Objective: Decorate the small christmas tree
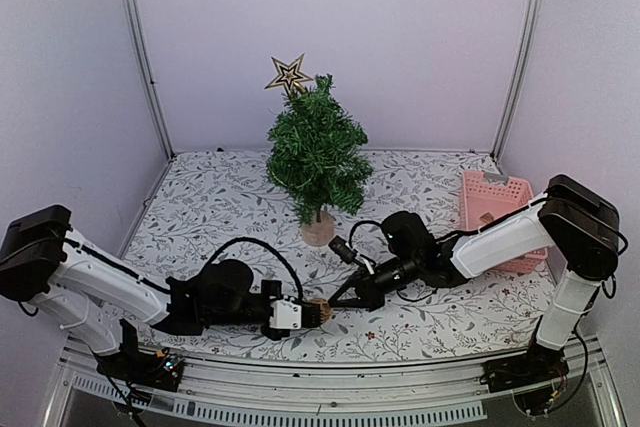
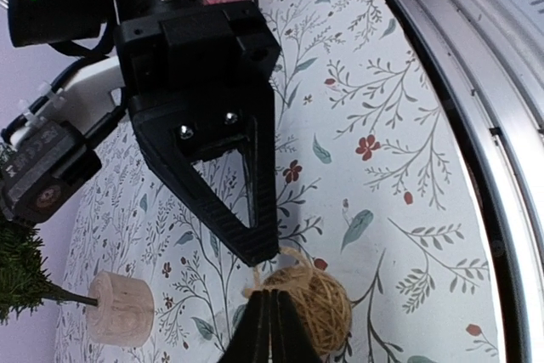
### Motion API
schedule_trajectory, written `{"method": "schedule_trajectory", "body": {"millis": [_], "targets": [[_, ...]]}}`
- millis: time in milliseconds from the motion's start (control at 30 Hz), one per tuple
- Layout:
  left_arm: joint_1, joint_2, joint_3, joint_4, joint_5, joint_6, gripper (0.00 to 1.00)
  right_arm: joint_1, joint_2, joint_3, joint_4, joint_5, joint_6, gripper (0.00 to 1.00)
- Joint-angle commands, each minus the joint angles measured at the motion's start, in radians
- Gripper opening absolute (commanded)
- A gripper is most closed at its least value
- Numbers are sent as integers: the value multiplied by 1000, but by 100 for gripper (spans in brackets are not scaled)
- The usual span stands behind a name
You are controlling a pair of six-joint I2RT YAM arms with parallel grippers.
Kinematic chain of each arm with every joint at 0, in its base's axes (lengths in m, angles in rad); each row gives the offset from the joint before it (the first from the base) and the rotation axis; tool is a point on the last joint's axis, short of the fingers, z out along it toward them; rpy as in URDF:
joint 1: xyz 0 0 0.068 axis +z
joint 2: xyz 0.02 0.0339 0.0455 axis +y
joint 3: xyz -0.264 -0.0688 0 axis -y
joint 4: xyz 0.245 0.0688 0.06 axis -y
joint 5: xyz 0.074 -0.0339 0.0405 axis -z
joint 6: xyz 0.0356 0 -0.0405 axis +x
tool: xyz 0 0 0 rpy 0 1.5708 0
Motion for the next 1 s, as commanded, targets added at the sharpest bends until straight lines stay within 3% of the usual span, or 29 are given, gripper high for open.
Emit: {"method": "schedule_trajectory", "body": {"millis": [0,233,400,767,967], "targets": [[24,4,23,-80,71,-34,15,-3,-19,-5,31,-1,5,0],[46,13,14,-70,62,12,40,-4,-9,4,31,-15,-2,0],[65,42,37,-65,49,56,44,-3,-3,9,29,-26,-8,0],[69,115,108,-81,89,106,38,-3,-1,12,22,-36,-20,0],[69,114,115,-107,110,116,14,-3,-4,8,16,-33,-22,0]]}}
